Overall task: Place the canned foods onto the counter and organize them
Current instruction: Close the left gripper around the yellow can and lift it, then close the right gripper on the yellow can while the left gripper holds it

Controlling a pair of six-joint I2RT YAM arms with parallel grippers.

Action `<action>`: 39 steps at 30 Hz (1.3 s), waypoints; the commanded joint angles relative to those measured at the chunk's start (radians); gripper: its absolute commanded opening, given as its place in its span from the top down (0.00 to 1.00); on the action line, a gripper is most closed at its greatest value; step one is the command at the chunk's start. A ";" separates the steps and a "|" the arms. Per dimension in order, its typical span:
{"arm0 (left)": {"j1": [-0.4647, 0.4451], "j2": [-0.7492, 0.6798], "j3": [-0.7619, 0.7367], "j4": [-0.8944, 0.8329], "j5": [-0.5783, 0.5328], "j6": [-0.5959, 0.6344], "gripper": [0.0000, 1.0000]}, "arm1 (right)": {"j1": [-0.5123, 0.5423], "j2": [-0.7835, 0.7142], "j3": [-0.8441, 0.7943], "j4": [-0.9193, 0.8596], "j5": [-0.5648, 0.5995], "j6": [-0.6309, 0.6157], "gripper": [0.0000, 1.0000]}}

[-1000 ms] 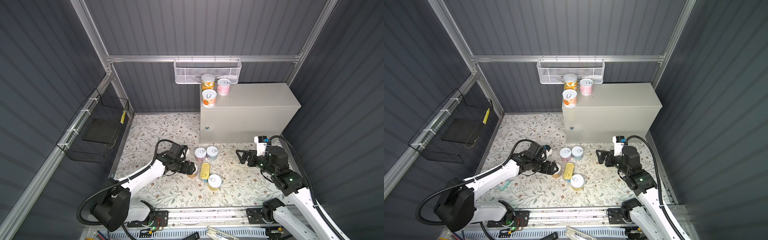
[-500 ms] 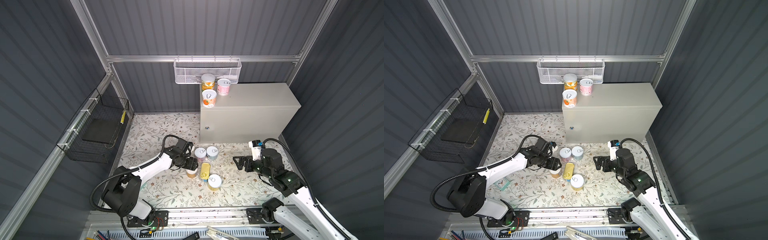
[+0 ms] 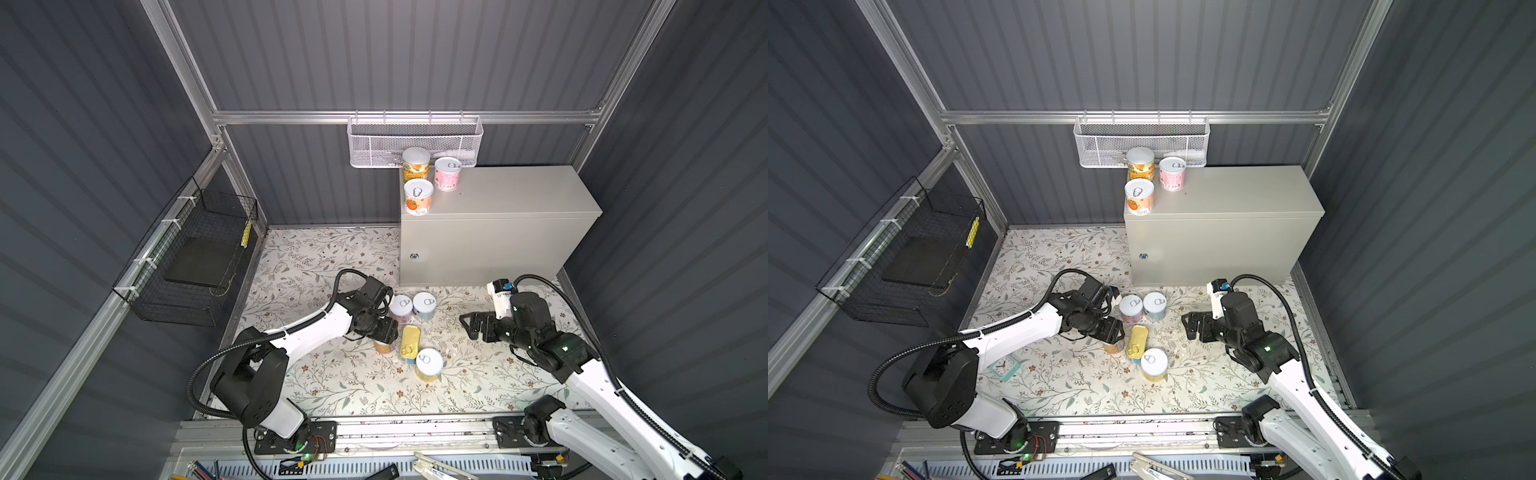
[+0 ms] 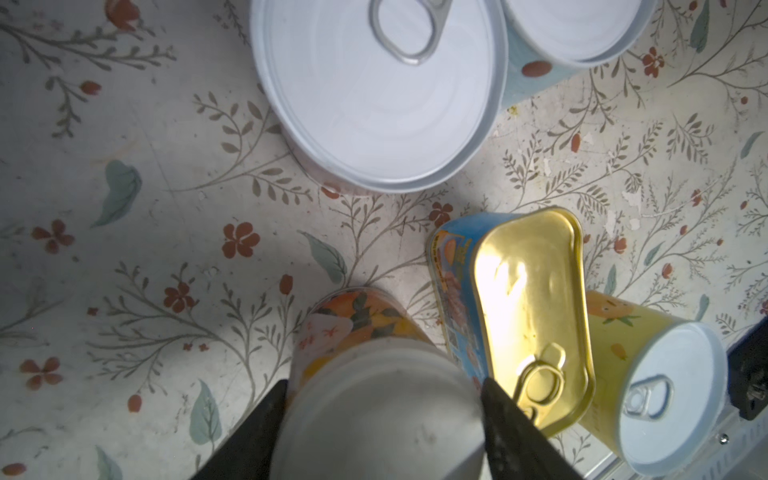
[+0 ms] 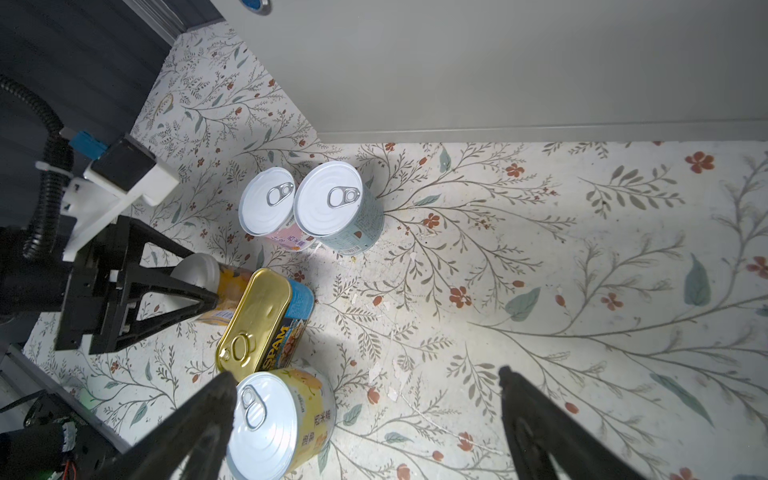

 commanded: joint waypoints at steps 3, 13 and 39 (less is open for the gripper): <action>-0.005 0.052 0.011 -0.048 -0.009 0.022 0.35 | 0.061 0.004 0.041 0.043 0.011 -0.017 0.01; -0.005 0.064 0.018 -0.072 -0.065 0.030 0.26 | 0.083 0.021 0.034 0.056 0.015 -0.013 0.01; -0.004 0.043 0.380 -0.365 0.166 0.072 0.54 | 0.265 0.018 -0.109 0.412 -0.060 -0.230 0.01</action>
